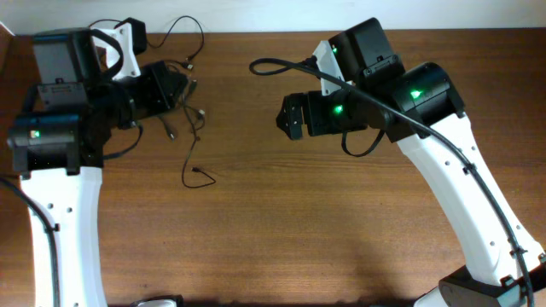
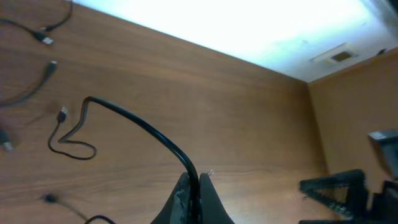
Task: Untangle cables
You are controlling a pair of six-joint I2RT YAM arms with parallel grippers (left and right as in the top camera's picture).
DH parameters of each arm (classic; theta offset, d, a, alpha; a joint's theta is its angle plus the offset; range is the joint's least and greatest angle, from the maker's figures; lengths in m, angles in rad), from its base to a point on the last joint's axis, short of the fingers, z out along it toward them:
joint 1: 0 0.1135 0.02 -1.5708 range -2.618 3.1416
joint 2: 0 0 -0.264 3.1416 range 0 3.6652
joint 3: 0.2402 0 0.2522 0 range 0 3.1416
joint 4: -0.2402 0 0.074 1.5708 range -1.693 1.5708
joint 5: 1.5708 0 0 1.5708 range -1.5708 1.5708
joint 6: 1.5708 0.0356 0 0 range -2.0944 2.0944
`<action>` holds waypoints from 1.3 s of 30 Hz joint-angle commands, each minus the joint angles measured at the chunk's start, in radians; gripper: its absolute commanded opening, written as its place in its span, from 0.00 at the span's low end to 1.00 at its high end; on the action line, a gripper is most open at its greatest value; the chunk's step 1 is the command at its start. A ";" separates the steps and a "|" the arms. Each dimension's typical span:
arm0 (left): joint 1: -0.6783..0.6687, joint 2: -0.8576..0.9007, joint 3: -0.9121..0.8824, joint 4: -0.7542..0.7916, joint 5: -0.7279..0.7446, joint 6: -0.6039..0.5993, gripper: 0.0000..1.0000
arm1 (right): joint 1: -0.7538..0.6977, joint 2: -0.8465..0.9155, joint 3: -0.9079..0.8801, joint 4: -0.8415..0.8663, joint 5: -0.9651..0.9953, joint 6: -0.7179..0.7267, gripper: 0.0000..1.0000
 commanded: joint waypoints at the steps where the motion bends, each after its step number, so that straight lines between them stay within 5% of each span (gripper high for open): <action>1: 0.045 0.016 0.006 -0.031 -0.010 0.083 0.00 | 0.005 -0.008 0.000 0.000 0.063 -0.006 0.98; 8: 0.043 0.027 0.006 -0.023 0.240 0.270 0.00 | 0.005 -0.008 0.000 0.000 0.063 -0.006 0.98; 25: 0.044 0.161 -0.006 -0.118 0.270 0.340 0.00 | 0.005 -0.008 0.000 0.000 0.063 -0.006 0.98; 39: 0.108 0.194 -0.006 -0.183 -0.591 0.254 0.00 | 0.005 -0.008 0.000 0.000 0.063 -0.006 0.98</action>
